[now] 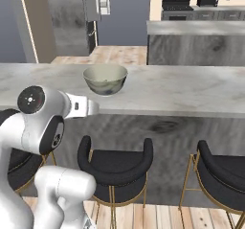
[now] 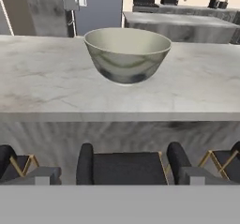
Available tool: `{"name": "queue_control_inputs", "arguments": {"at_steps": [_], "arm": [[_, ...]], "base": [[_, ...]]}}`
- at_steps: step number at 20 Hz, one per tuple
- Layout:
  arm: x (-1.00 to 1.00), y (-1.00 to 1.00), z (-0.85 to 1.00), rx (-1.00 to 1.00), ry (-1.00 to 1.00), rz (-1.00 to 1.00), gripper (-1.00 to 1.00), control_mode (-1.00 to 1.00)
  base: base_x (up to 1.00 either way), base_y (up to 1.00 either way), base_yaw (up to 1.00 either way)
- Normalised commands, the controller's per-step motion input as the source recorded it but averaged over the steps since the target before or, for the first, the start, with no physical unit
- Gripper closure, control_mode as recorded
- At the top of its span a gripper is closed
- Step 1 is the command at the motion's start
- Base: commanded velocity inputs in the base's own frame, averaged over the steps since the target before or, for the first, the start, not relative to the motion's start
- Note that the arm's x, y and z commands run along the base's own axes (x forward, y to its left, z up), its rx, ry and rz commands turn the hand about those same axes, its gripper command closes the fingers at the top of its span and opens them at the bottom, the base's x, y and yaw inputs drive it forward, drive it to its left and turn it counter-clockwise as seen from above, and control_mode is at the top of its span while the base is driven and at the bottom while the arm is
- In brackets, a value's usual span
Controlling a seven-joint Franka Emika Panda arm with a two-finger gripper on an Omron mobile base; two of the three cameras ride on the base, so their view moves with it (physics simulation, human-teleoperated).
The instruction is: There is a bowl on the dining counter. Grab a lemon wedge from the fridge and place it in the bowl. Then get the liquor bottle and glass cup from the cabinet and place them next to the bowl.
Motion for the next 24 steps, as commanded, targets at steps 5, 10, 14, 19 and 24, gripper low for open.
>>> {"name": "queue_control_inputs", "arguments": {"at_steps": [5,10,14,19,24], "arm": [[-0.04,-0.05,0.0,0.0,0.0,-0.01,-1.0,1.0],[0.0,0.0,0.0,0.0,0.0,0.0,-1.0,1.0],[0.0,0.0,0.0,0.0,0.0,0.0,-1.0,1.0],[0.0,0.0,0.0,0.0,0.0,0.0,-1.0,1.0],[0.0,0.0,0.0,0.0,0.0,0.0,-1.0,1.0]], "base": [[-0.17,-0.59,-0.07],[-0.39,-1.0,-0.15],[-0.49,-1.0,-0.15],[-0.3,-1.0,-0.09],[-0.1,-1.0,-0.05]]}}
